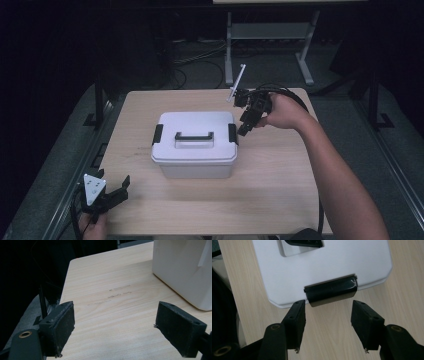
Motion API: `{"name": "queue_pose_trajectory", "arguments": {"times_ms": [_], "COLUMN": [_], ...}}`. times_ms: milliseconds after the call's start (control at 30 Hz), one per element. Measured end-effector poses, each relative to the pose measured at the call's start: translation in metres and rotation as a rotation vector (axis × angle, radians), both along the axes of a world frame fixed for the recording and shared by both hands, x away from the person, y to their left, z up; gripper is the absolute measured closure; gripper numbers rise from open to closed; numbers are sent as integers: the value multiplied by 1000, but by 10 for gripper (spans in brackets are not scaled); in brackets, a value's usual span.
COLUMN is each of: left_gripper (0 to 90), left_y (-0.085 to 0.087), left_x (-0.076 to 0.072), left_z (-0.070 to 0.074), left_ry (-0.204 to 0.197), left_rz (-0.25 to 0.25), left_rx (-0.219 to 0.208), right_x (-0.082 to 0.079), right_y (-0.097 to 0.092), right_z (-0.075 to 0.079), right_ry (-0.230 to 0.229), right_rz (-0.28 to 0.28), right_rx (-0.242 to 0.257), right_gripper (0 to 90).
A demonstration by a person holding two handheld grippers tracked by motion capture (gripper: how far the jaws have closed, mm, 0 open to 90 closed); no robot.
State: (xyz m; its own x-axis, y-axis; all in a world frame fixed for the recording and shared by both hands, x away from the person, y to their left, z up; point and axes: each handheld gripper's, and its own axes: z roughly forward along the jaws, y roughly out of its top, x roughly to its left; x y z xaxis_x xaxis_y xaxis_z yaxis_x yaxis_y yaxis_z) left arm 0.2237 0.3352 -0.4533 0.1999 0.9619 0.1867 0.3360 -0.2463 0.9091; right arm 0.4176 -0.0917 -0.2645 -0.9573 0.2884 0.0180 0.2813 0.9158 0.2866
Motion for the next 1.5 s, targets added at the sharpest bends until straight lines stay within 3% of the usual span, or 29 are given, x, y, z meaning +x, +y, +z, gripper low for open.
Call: {"name": "queue_pose_trajectory", "arguments": {"times_ms": [533,933,1500], "left_gripper": [150,150,150], "left_y": [0,-1,-2], "left_x": [-1,0,0], "left_z": [0,0,0], "left_ry": [-3,-2,-4], "left_rz": [2,1,-1], "left_rx": [-3,1,1], "right_x": [-1,-2,-7], "right_y": [-21,-43,-62], "right_z": [-11,-32,-45], "right_ry": [15,43,57], "right_rz": [-39,-70,-102], "right_rx": [4,9,21], "right_gripper": [421,418,417]}}
